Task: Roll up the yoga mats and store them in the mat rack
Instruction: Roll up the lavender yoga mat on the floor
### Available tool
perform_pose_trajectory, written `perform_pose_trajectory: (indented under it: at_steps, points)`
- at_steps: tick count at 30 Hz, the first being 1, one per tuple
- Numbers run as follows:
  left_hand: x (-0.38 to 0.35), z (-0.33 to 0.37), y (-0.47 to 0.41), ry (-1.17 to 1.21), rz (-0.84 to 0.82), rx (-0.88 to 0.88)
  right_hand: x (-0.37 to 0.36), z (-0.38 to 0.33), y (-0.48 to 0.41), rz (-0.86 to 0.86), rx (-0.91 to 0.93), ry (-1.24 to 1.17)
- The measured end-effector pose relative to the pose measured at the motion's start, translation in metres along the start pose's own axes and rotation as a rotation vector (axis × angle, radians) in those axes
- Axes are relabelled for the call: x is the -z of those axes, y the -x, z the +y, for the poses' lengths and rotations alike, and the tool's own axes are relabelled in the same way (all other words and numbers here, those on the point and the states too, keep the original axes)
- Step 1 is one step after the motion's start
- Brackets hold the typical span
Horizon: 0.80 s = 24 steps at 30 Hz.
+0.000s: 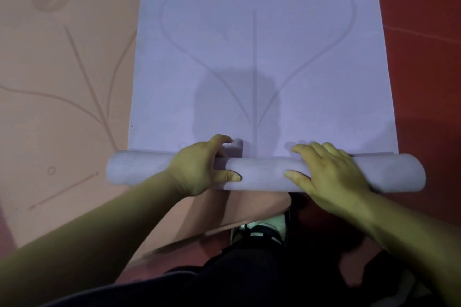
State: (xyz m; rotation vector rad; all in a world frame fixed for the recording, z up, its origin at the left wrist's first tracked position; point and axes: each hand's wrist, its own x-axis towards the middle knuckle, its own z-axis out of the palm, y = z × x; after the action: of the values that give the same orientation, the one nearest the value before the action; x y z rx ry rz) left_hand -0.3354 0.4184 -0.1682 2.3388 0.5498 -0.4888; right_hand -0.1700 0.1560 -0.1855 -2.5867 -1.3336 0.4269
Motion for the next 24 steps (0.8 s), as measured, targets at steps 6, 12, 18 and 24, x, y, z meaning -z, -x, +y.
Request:
perform_pose_trajectory:
  at_steps: [6,12,18,24]
  points:
    - [-0.019,-0.001,0.022,-0.213,0.342,-0.209,0.004,0.007,-0.019,-0.177,-0.068,-0.078]
    - [-0.016,-0.015,0.013,-0.180,0.271,-0.220,0.009,0.004,-0.019,-0.189,-0.034,-0.036]
    - [0.001,-0.014,0.000,-0.024,0.072,-0.049,0.009,0.002,0.000,-0.052,0.112,0.095]
    - [-0.002,-0.008,0.008,-0.222,0.194,-0.209,0.011,0.006,-0.008,-0.121,0.099,0.077]
